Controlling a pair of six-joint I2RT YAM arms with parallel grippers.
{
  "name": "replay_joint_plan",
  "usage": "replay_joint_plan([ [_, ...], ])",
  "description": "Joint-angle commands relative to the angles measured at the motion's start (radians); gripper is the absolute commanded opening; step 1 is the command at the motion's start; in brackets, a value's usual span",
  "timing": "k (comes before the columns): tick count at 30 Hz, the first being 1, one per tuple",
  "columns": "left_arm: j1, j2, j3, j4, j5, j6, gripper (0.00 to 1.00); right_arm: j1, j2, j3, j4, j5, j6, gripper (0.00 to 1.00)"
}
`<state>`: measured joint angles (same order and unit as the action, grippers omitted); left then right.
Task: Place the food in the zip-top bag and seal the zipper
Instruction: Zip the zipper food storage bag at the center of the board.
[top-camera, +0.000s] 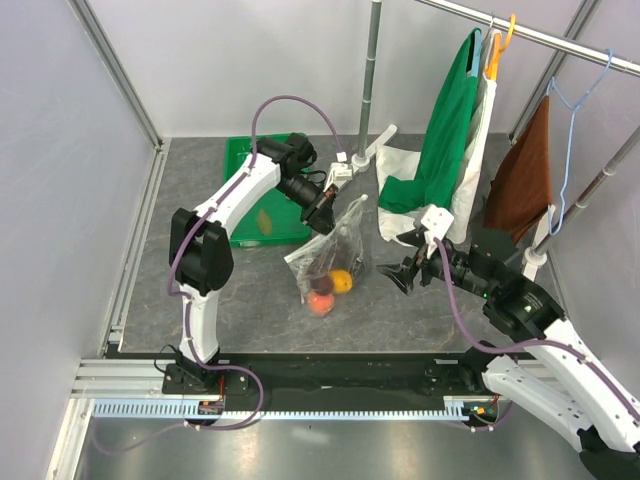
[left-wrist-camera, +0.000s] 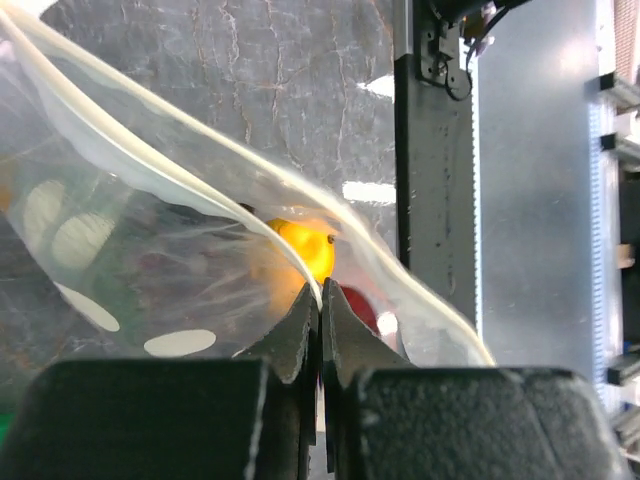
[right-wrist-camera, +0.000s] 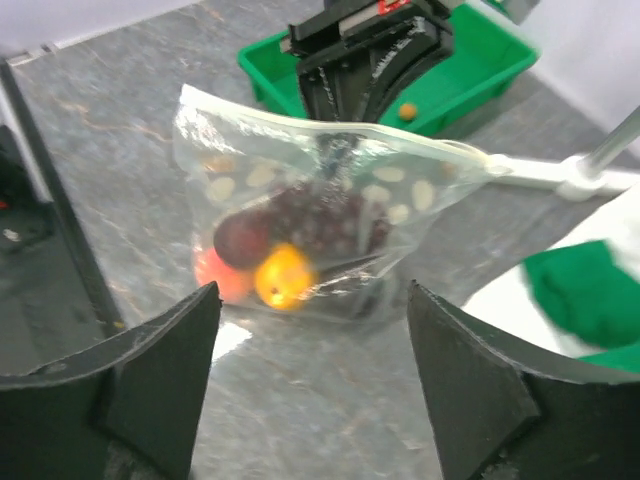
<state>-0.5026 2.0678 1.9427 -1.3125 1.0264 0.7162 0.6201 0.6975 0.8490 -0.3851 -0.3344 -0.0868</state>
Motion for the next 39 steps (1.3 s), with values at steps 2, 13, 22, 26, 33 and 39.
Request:
replay_joint_plan([
  [2, -0.033, -0.12, -0.033, -0.226, 0.106, 0.198, 0.06, 0.004, -0.013, -0.097, 0.053, 0.028, -0.217, 0.79],
  [13, -0.206, -0.268, -0.189, -0.226, 0.073, 0.413, 0.04, -0.016, -0.045, -0.214, 0.155, 0.034, -0.343, 0.78],
  [22, -0.231, -0.244, -0.149, -0.226, 0.118, 0.316, 0.25, -0.014, -0.027, -0.22, 0.224, 0.006, -0.295, 0.72],
  [26, -0.24, -0.245, -0.146, -0.226, 0.124, 0.27, 0.41, -0.014, -0.023, -0.208, 0.203, 0.0, -0.337, 0.72],
  [33, -0.267, -0.184, -0.099, -0.214, 0.185, 0.108, 0.86, -0.013, -0.003, -0.192, 0.199, -0.025, -0.32, 0.69],
  [39, -0.287, -0.222, -0.159, 0.087, -0.018, -0.225, 0.81, -0.013, -0.015, -0.191, 0.193, -0.015, -0.312, 0.69],
])
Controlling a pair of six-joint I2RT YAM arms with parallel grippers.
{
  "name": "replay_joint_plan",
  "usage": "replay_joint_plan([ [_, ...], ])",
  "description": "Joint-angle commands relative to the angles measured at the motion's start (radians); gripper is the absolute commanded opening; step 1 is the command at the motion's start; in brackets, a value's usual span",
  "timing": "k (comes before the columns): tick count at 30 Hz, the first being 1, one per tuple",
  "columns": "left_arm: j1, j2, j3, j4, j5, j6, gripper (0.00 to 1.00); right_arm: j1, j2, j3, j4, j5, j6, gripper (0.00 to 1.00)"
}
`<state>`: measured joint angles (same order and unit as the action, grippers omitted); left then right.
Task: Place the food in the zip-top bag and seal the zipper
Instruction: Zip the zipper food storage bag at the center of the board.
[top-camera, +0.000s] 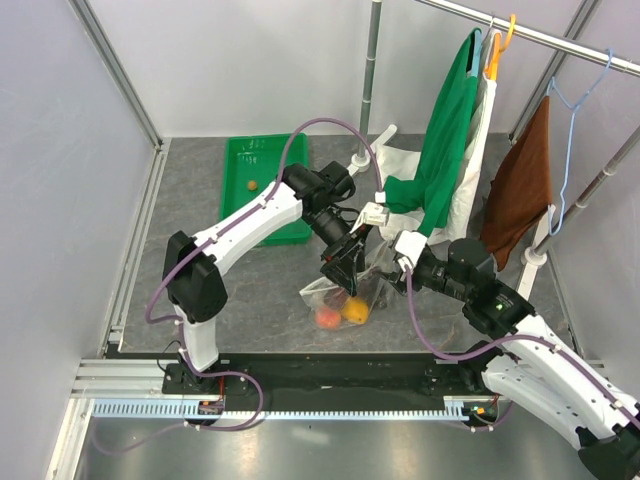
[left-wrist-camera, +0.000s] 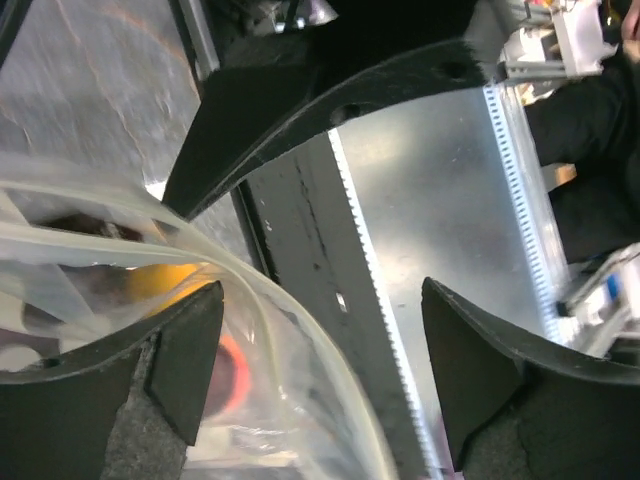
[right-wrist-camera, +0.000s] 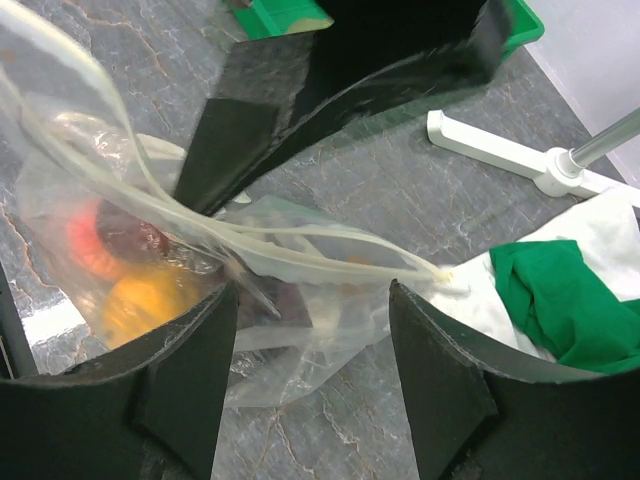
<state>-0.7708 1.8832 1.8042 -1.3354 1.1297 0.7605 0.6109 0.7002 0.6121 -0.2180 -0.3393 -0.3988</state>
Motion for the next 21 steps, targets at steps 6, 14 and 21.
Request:
replay_joint_plan([
  [6, -0.051, -0.111, -0.088, 0.252, -0.395, -0.395, 0.49, -0.003, -0.039, 0.043, -0.003, 0.019, 0.035, 0.67],
  [14, -0.055, -0.211, -0.057, 0.09, -0.479, -0.063, 0.02, -0.003, -0.137, 0.064, -0.105, 0.002, 0.191, 0.79],
  [21, -0.055, -0.256, 0.027, -0.119, -0.501, 0.388, 0.02, -0.003, -0.197, 0.106, -0.155, -0.063, 0.328, 0.74],
])
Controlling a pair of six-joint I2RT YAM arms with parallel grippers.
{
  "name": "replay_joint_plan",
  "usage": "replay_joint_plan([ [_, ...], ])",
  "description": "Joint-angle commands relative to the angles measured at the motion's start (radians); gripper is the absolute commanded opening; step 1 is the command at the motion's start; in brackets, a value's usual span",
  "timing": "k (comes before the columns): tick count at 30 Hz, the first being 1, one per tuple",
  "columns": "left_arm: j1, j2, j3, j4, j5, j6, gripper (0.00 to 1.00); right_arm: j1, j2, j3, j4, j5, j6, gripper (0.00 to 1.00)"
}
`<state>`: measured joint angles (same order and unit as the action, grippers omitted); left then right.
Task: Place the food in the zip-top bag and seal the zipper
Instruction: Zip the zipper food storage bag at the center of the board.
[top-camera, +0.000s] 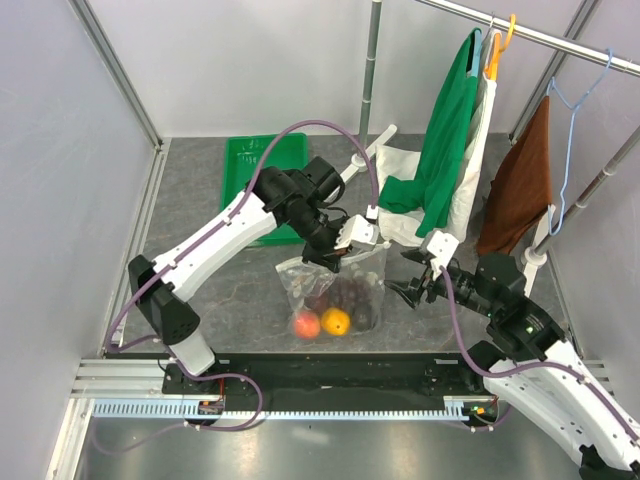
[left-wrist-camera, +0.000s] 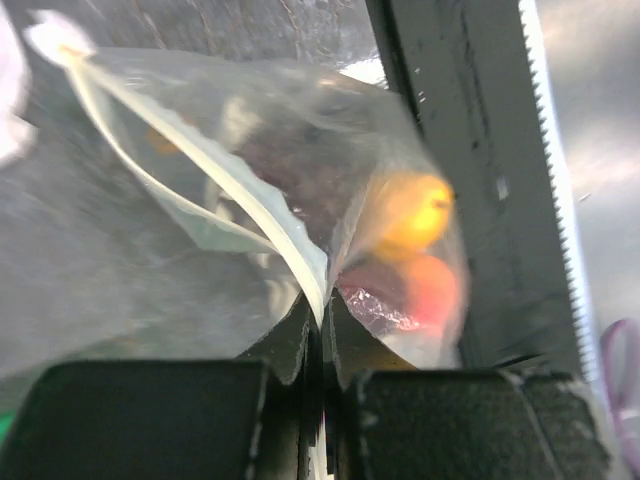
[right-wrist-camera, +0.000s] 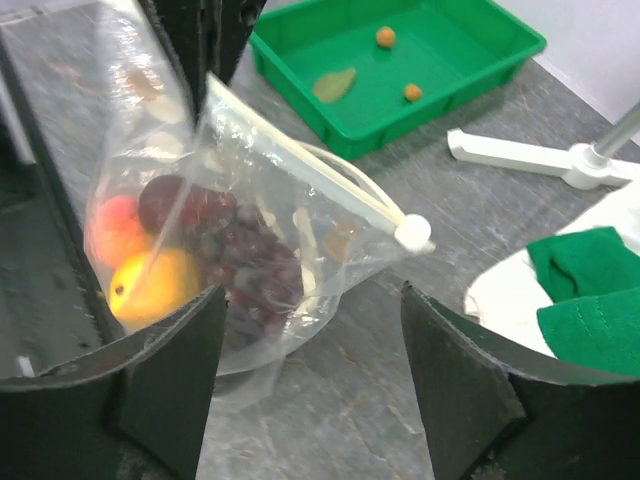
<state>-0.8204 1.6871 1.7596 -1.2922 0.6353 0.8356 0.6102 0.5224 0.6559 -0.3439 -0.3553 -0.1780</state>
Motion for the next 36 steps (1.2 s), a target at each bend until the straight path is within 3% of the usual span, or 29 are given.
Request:
replay_joint_plan([
  [1, -0.005, -0.07, 0.069, -0.153, -0.008, 0.322, 0.02, -0.003, -0.01, 0.068, -0.033, -0.051, 0.112, 0.74],
  [6, -0.005, -0.16, -0.018, -0.062, 0.05, 0.402, 0.03, -0.003, -0.002, 0.058, -0.064, -0.12, 0.088, 0.72],
  [10, -0.011, -0.32, -0.263, 0.192, 0.031, 0.436, 0.03, -0.003, -0.062, -0.008, -0.049, -0.039, 0.075, 0.73],
  [13, -0.011, -0.383, -0.351, 0.249, 0.007, 0.451, 0.02, -0.004, -0.071, -0.044, -0.001, -0.042, 0.071, 0.71],
  [22, -0.011, -0.44, -0.475, 0.361, 0.03, 0.47, 0.02, -0.003, 0.011, -0.088, 0.169, -0.209, 0.005, 0.58],
  [27, -0.011, -0.469, -0.538, 0.427, 0.02, 0.496, 0.02, -0.003, 0.016, -0.104, 0.134, -0.344, -0.119, 0.54],
  [36, -0.011, -0.5, -0.578, 0.49, 0.013, 0.516, 0.02, -0.004, 0.089, -0.091, 0.16, -0.349, -0.135, 0.46],
])
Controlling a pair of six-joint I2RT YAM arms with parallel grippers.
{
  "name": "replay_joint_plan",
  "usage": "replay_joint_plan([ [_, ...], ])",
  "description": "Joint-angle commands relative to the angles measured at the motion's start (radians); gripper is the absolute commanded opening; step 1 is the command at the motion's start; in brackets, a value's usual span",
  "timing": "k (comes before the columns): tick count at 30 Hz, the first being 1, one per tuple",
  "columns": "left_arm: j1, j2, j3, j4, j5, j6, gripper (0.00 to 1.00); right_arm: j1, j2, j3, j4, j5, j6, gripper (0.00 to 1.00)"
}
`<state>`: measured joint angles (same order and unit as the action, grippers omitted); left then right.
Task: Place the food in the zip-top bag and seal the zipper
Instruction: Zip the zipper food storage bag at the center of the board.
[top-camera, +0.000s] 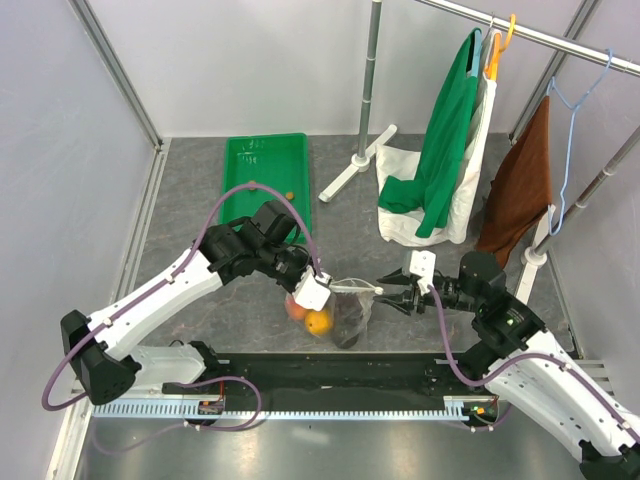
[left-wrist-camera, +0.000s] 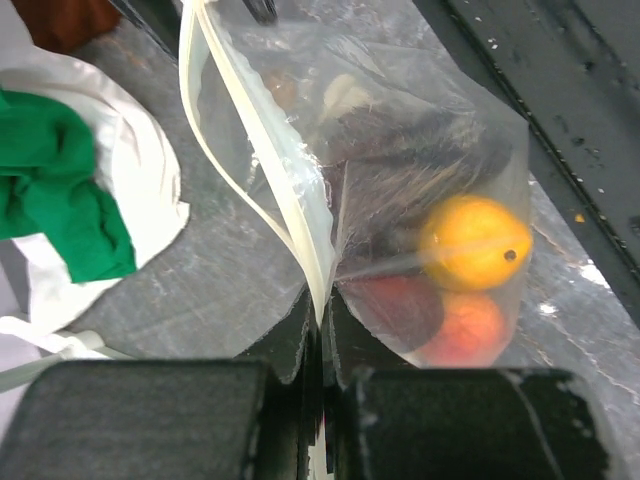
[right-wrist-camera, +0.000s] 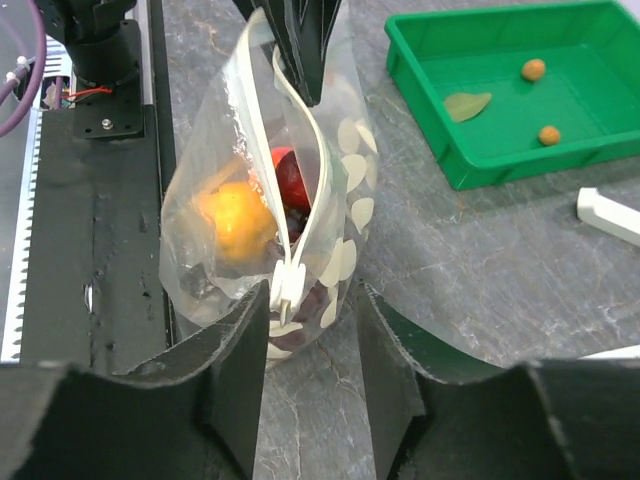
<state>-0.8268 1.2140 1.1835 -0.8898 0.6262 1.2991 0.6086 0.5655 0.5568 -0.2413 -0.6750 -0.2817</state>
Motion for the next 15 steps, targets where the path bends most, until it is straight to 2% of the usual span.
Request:
replay_joint_plan([
  [1, -0.005, -0.03, -0.004, 0.088, 0.024, 0.054, 0.02, -0.001, 0.054, 0.011, 0.06, -0.025, -0.033, 0.45],
  [7, -0.005, -0.044, -0.018, 0.109, 0.02, 0.04, 0.02, -0.001, 0.071, 0.0, 0.063, 0.002, -0.008, 0.42],
  [12, -0.005, -0.062, -0.044, 0.127, 0.012, 0.029, 0.02, -0.003, 0.062, -0.003, 0.066, 0.035, 0.042, 0.33],
  [15, -0.003, -0.074, -0.059, 0.14, 0.01, 0.017, 0.02, -0.001, 0.054, -0.001, 0.071, 0.035, 0.081, 0.14],
])
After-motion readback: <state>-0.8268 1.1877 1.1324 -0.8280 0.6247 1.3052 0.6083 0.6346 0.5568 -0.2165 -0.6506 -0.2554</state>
